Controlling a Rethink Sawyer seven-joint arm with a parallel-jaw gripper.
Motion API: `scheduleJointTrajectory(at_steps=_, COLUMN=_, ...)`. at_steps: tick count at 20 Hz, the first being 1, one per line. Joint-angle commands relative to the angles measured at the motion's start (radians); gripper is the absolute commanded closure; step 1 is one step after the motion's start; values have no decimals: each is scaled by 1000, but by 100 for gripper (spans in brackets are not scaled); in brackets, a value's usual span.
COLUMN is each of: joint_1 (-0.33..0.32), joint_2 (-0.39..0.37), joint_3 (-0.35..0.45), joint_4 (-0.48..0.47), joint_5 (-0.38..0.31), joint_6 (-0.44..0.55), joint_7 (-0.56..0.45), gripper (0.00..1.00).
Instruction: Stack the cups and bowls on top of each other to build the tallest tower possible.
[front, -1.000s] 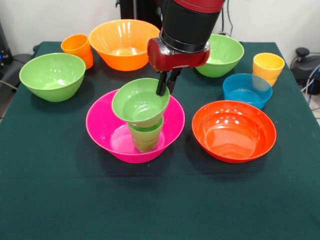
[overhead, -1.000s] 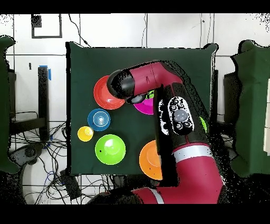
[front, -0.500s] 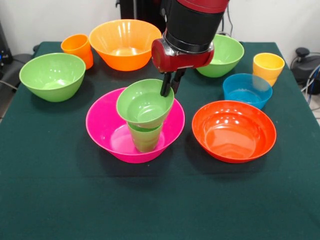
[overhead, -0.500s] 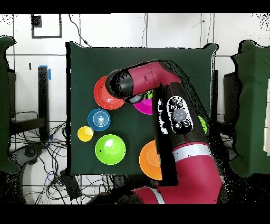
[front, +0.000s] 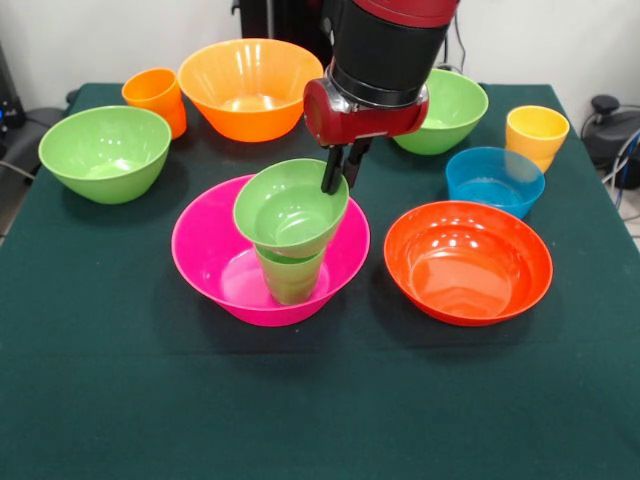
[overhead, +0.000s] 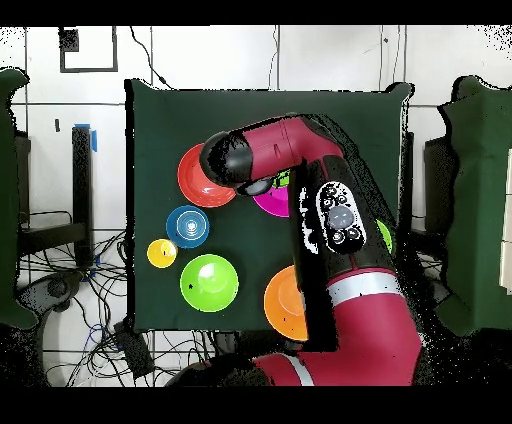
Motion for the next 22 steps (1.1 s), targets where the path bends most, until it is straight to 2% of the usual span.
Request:
scheduleJointTrajectory(at_steps=1, joint_1=-6, joint_2=47, joint_3=57, joint_4=34, joint_5=-71, joint_6=-60, joint_7=-213, gripper=100)
scheduleJointTrajectory(at_steps=22, joint_1=-14, joint_2=53, joint_3=61, joint_4=29, joint_5=-78, joint_6=-67, joint_7=-229, gripper=100)
